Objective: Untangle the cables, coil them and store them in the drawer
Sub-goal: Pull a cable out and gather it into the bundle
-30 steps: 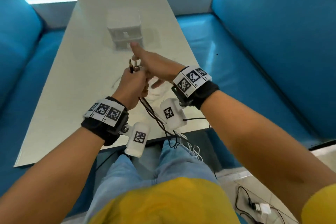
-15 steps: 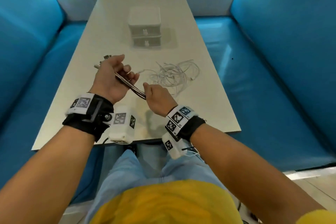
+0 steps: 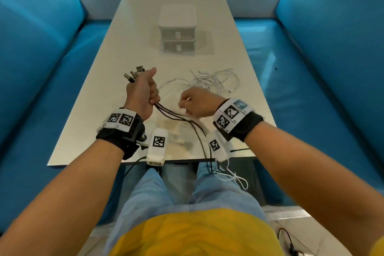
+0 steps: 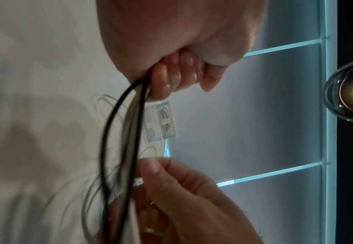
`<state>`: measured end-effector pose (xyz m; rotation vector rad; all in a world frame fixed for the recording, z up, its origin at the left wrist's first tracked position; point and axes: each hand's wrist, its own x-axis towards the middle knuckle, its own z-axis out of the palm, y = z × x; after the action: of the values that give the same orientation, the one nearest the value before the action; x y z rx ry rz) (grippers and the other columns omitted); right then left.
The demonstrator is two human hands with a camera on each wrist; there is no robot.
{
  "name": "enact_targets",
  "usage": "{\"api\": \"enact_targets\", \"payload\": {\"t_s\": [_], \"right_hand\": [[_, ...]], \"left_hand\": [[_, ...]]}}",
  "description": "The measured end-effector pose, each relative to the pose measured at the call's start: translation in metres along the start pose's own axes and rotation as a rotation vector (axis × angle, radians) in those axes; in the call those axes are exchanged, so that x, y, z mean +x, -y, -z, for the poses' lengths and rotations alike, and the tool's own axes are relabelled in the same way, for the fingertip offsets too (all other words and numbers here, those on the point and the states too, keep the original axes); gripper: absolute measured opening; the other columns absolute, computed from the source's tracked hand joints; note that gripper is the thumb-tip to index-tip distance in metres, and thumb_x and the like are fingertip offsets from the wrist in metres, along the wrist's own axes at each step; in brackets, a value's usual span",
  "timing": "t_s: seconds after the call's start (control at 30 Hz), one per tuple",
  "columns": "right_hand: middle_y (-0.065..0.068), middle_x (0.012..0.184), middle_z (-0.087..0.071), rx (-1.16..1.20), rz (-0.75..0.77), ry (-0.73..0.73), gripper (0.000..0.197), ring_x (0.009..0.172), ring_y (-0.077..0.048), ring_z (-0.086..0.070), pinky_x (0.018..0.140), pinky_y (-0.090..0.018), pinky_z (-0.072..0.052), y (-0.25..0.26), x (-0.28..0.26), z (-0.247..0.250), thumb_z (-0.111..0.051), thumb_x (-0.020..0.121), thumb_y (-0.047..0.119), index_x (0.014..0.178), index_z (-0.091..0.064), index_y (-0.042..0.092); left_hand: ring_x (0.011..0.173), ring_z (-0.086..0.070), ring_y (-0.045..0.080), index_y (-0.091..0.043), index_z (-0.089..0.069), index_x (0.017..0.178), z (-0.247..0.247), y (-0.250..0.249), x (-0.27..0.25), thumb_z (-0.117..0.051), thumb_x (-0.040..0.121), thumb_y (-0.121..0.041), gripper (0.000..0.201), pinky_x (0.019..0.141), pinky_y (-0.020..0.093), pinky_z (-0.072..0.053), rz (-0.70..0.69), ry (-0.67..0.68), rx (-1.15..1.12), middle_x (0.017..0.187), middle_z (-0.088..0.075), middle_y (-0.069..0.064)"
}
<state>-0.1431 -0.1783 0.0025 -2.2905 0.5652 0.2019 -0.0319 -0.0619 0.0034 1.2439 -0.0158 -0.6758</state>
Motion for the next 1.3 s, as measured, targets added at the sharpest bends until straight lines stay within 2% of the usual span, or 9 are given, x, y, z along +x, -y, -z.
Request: {"api": "enact_targets", "payload": {"t_s": [0.07,0.2,0.37,0.5,0.67,0.83,0.93,1.17,1.3], "right_hand": [[-0.006,0.092,-0.066,-0.107,-0.019,-0.200,0.019,0.089,-0.024,-0.063,0.083,-0.033,-0.050,-0.011,0.017,0.021,-0.052,0.094,0.021,0.097,-0.068,0.011],[-0.016,0.113,-0.065,-0.178,-0.159,-0.537,0.024,0.102,-0.034,-0.061,0.082,-0.032,-0.046,-0.037,0.059,0.062,-0.049,0.090,0.015,0.106,-0.068,0.010],[-0.013,0.122,-0.060,-0.413,-0.233,-0.341,0.022,0.111,-0.034,-0.057,0.093,-0.039,-0.046,-0.071,0.101,0.059,-0.044,0.092,0.021,0.102,-0.061,0.011],[-0.013,0.131,-0.050,-0.544,-0.226,-0.285,0.033,0.122,-0.032,-0.048,0.101,-0.042,-0.039,-0.088,0.112,0.044,-0.037,0.098,0.024,0.123,-0.054,0.011],[-0.015,0.112,-0.061,-0.541,-0.281,-0.350,0.020,0.105,-0.036,-0.058,0.091,-0.043,-0.049,-0.090,0.123,0.042,-0.051,0.089,0.027,0.098,-0.060,0.011],[-0.017,0.126,-0.046,-0.522,-0.314,-0.259,0.037,0.116,-0.039,-0.046,0.099,-0.050,-0.043,-0.088,0.119,0.049,-0.058,0.083,0.034,0.111,-0.054,0.010],[-0.017,0.122,-0.044,-0.442,-0.276,-0.325,0.030,0.112,-0.038,-0.047,0.098,-0.047,-0.043,-0.073,0.099,0.060,-0.058,0.088,0.029,0.108,-0.060,0.008],[-0.008,0.087,-0.067,-0.010,-0.051,-0.502,0.012,0.069,-0.022,-0.059,0.059,-0.027,-0.045,-0.054,0.062,0.086,-0.055,0.085,0.014,0.096,-0.055,0.018],[-0.001,0.082,-0.060,0.143,-0.039,-0.462,0.019,0.068,-0.014,-0.054,0.062,-0.025,-0.042,-0.041,0.054,0.096,-0.067,0.084,0.022,0.101,-0.061,0.017]], "left_hand": [[0.041,-0.015,0.010,-0.023,-0.029,0.057,0.006,-0.002,0.002,-0.060,0.090,-0.023,0.046,0.039,0.023,-0.015,0.017,0.007,-0.001,0.045,-0.020,-0.007],[0.042,-0.014,0.010,-0.023,-0.027,0.057,0.014,-0.002,0.007,-0.060,0.091,-0.027,0.048,0.039,0.023,-0.014,0.041,0.033,-0.007,0.045,-0.018,-0.007],[0.043,-0.013,0.010,-0.022,-0.027,0.056,0.025,0.002,0.009,-0.060,0.092,-0.030,0.049,0.039,0.023,-0.013,0.063,0.051,0.024,0.046,-0.017,-0.007],[0.043,-0.013,0.011,-0.023,-0.026,0.058,0.035,0.007,0.010,-0.059,0.092,-0.030,0.048,0.040,0.023,-0.013,0.076,0.048,0.038,0.046,-0.017,-0.007],[0.043,-0.012,0.010,-0.023,-0.026,0.059,0.036,0.007,0.011,-0.059,0.092,-0.029,0.047,0.039,0.023,-0.014,0.078,0.065,0.042,0.046,-0.017,-0.007],[0.043,-0.012,0.011,-0.023,-0.025,0.056,0.037,0.011,0.007,-0.059,0.090,-0.019,0.048,0.042,0.024,-0.013,0.067,0.087,0.012,0.047,-0.016,-0.007],[0.043,-0.012,0.010,-0.023,-0.026,0.055,0.040,0.016,0.002,-0.058,0.090,-0.017,0.048,0.043,0.025,-0.012,0.052,0.104,0.012,0.047,-0.016,-0.007],[0.040,-0.013,0.009,-0.025,-0.033,0.048,0.032,0.016,-0.002,-0.058,0.090,-0.015,0.051,0.041,0.024,-0.013,0.011,0.119,0.023,0.044,-0.018,-0.007],[0.040,-0.013,0.009,-0.023,-0.025,0.055,0.027,0.013,-0.007,-0.057,0.092,-0.019,0.048,0.042,0.024,-0.013,0.016,0.142,-0.046,0.045,-0.017,-0.007]]}}
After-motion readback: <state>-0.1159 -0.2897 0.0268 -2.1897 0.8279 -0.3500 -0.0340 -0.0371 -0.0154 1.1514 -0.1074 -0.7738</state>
